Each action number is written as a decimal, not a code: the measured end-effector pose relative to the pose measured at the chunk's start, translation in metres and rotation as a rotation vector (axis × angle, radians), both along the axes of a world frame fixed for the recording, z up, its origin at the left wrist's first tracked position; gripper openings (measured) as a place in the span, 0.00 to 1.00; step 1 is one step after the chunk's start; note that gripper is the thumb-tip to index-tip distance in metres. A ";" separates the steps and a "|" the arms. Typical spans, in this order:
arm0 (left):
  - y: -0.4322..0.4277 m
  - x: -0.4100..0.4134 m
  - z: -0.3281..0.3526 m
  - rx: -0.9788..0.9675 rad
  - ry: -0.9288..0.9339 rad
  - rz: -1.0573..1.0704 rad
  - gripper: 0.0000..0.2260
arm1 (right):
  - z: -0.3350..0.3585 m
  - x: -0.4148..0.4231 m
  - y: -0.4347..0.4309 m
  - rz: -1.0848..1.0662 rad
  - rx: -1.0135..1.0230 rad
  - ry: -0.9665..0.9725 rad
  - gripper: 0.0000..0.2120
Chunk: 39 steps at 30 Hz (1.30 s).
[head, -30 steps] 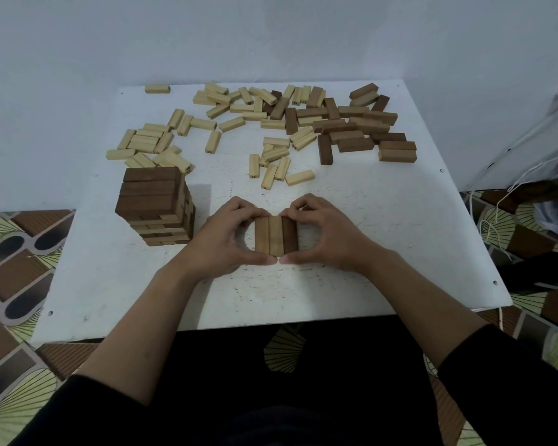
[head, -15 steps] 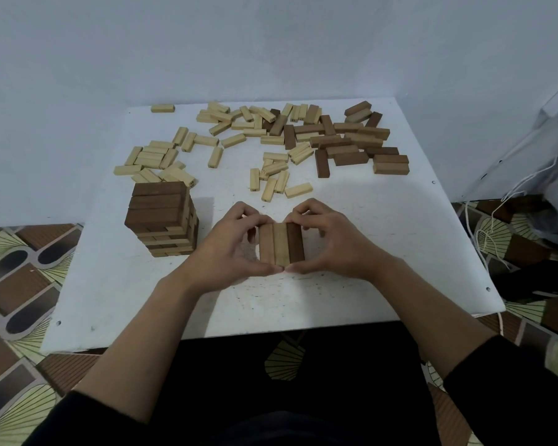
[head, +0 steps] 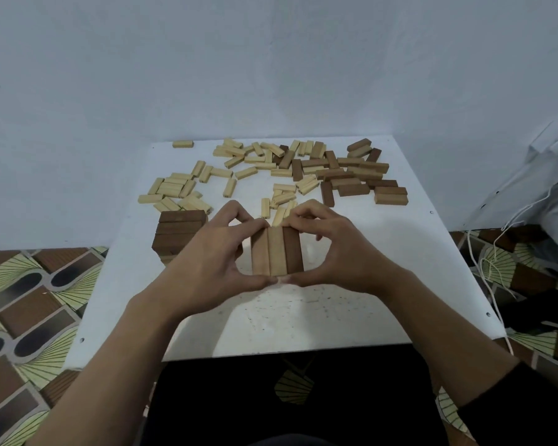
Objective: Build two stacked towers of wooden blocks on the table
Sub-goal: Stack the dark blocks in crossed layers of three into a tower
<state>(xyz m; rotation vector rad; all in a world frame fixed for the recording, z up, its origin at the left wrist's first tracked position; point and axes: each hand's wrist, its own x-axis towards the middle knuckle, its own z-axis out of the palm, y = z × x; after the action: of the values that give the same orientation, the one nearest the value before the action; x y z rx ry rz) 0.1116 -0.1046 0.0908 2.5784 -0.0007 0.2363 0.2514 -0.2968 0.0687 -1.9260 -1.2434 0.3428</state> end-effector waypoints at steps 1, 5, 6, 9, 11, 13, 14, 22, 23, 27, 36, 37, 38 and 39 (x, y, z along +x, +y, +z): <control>0.003 -0.003 0.005 0.010 -0.005 0.009 0.31 | 0.004 -0.001 0.004 0.009 0.008 -0.009 0.32; 0.023 -0.018 0.026 0.064 -0.046 0.033 0.33 | 0.022 -0.009 0.025 0.044 0.040 -0.050 0.33; 0.030 -0.021 0.030 0.070 -0.054 0.040 0.33 | 0.025 -0.011 0.032 0.054 0.053 -0.063 0.33; 0.052 -0.028 0.043 0.078 -0.079 0.050 0.32 | 0.035 -0.016 0.057 0.086 0.083 -0.061 0.34; 0.068 -0.032 0.048 0.088 -0.093 0.044 0.30 | 0.040 -0.018 0.076 0.090 0.058 -0.065 0.34; 0.085 -0.032 0.048 0.055 -0.068 0.052 0.29 | 0.043 -0.020 0.094 0.063 0.002 -0.106 0.36; 0.094 -0.031 0.046 0.033 -0.036 0.060 0.30 | 0.043 -0.020 0.102 0.050 -0.031 -0.124 0.37; 0.146 -0.024 0.026 0.022 0.158 0.073 0.35 | 0.039 -0.025 0.144 0.010 -0.192 -0.183 0.35; 0.150 -0.023 0.024 0.012 0.168 0.067 0.35 | 0.038 -0.025 0.146 0.008 -0.209 -0.187 0.35; 0.157 -0.019 0.015 -0.015 0.189 0.060 0.33 | 0.034 -0.024 0.151 -0.005 -0.253 -0.193 0.35; 0.158 -0.020 0.003 -0.034 0.214 0.093 0.37 | 0.026 -0.027 0.154 -0.009 -0.294 -0.210 0.37; 0.158 -0.020 0.002 -0.036 0.212 0.093 0.38 | 0.026 -0.027 0.154 -0.008 -0.296 -0.210 0.37; 0.158 -0.020 0.001 -0.037 0.212 0.093 0.38 | 0.026 -0.027 0.154 -0.007 -0.297 -0.207 0.36; 0.158 -0.020 0.001 -0.036 0.214 0.094 0.38 | 0.025 -0.027 0.154 -0.007 -0.297 -0.203 0.36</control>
<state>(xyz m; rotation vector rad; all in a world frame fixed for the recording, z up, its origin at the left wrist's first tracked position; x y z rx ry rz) 0.0915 0.0531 0.0915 2.5579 0.2014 -0.0069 0.2246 -0.1427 0.0938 -2.2642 -1.3779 0.3507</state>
